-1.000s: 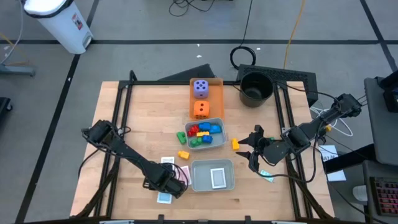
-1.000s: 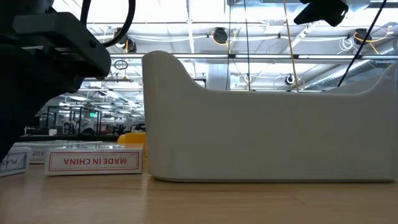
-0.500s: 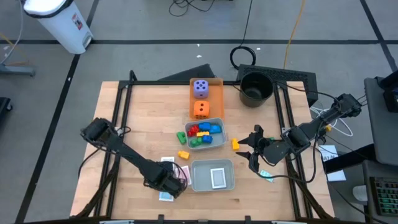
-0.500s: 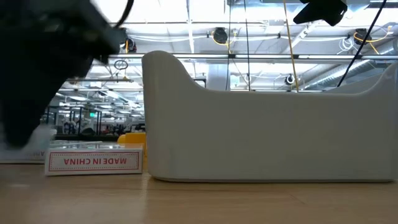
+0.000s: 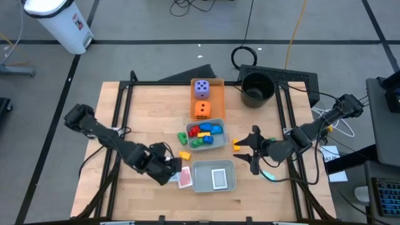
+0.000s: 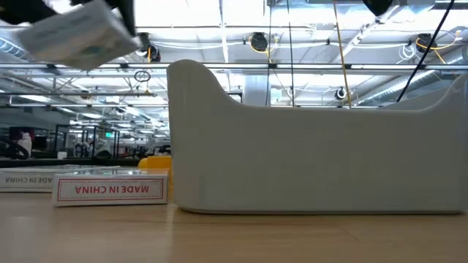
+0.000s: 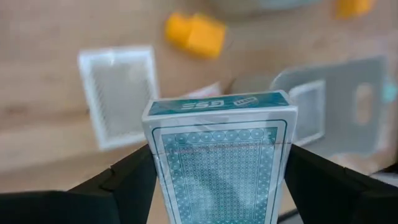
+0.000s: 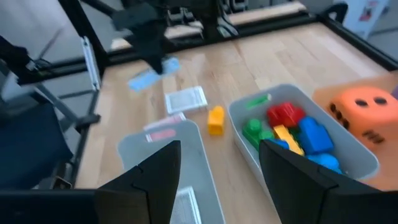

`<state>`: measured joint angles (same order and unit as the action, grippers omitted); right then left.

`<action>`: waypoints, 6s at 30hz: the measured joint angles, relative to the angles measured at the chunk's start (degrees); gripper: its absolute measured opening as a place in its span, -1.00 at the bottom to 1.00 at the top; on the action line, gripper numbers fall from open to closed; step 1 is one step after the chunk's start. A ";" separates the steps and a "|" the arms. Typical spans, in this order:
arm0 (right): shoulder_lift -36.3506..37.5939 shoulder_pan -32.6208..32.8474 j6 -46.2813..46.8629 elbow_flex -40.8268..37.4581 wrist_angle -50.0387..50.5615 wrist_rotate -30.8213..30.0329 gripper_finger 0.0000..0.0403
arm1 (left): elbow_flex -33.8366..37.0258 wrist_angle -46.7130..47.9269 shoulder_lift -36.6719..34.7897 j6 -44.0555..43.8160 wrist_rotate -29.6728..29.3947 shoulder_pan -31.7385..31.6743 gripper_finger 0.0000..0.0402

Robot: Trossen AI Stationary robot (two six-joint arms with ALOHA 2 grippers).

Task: Pick & Place Toys
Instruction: Put the white and blue and green playing card pack into the bottom gray bin

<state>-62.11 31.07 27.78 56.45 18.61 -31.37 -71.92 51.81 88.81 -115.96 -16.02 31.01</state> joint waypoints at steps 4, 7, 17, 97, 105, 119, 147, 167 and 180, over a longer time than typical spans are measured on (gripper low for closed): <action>-0.13 -0.01 -3.14 0.00 -4.48 0.10 0.04 | 0.00 -5.35 -0.81 4.39 -6.02 -2.52 0.48; -0.67 -0.50 -5.77 0.00 -7.08 0.15 0.04 | 0.00 -11.45 -0.76 9.58 -8.88 -5.17 0.48; -4.48 -7.01 1.39 0.00 -10.68 10.65 0.20 | 0.00 -37.30 -0.76 32.81 -11.17 -13.70 0.48; -6.64 -8.65 -9.88 0.00 -20.19 6.21 -0.65 | -0.07 -56.91 -17.47 77.48 -8.98 -21.99 0.73; -7.33 -14.04 0.87 0.00 -11.93 30.83 -0.68 | -0.04 -50.52 -20.41 78.79 -6.70 -19.62 0.73; -23.49 -21.68 -5.68 12.81 1.88 51.18 -0.68 | 0.00 -40.67 -20.13 79.56 -4.28 -19.64 0.73; -51.54 -19.64 -10.16 37.48 20.87 59.78 -0.68 | 0.00 -35.16 -20.11 85.18 9.57 -19.68 0.73; -51.43 -18.82 -5.31 33.07 18.81 54.04 -0.63 | 0.00 -33.44 -20.11 86.79 10.19 -19.68 0.73; -51.39 -18.60 -3.35 31.23 15.89 53.92 -0.34 | 0.00 -33.44 -20.11 86.50 10.17 -19.68 0.73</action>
<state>-113.49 12.47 24.43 87.68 34.50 22.55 -71.92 18.37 68.71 -29.46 -5.85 11.33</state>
